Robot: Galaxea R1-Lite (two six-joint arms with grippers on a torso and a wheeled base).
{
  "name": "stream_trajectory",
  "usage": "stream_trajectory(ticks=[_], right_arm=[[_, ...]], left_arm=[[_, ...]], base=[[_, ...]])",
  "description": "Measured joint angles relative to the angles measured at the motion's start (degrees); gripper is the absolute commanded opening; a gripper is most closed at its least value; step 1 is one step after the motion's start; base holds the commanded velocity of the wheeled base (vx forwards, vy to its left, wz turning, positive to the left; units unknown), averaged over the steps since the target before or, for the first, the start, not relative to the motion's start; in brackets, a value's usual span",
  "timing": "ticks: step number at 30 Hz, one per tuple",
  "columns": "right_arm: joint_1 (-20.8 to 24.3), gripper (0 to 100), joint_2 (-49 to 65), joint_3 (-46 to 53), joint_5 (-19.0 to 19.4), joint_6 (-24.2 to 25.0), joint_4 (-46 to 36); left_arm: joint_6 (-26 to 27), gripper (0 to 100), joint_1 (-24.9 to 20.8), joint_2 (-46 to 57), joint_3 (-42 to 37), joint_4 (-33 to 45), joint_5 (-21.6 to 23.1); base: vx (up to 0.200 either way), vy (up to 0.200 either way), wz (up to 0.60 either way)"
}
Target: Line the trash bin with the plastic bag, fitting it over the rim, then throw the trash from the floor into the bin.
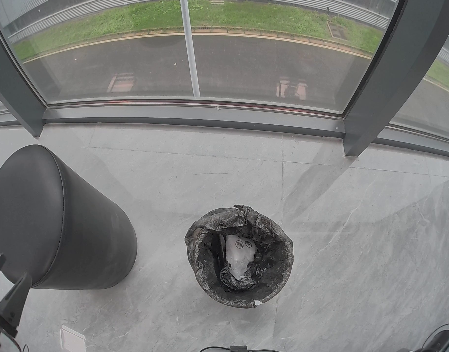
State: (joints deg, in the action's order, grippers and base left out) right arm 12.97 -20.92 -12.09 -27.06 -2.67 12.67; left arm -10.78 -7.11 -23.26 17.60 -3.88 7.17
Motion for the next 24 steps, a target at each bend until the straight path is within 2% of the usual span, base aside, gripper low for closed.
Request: stream_trajectory(ticks=[4, 8, 15, 24], right_arm=[[-3.7, 100, 8.4, 2.6, 0.0, -1.1, -2.7], [-5.4, 100, 12.7, 5.2, -0.1, -1.4, -3.6], [-6.1, 100, 15.3, 8.6, -0.1, -1.4, -2.9], [-6.2, 100, 16.0, 11.0, 0.9, -0.9, -1.9]], left_arm=[[1.3, 100, 3.8, 8.8, -4.2, 3.3, -1.8], [3.0, 100, 6.9, 14.6, -8.2, 4.1, -2.8], [9.9, 100, 8.3, 18.6, -14.5, 3.0, -6.3], [9.2, 100, 7.9, 20.6, -16.5, 1.6, -9.5]], base=[[0.0, 0.0, 0.0], [0.0, 0.0, 0.0], [0.0, 0.0, 0.0], [0.0, 0.0, 0.0]])
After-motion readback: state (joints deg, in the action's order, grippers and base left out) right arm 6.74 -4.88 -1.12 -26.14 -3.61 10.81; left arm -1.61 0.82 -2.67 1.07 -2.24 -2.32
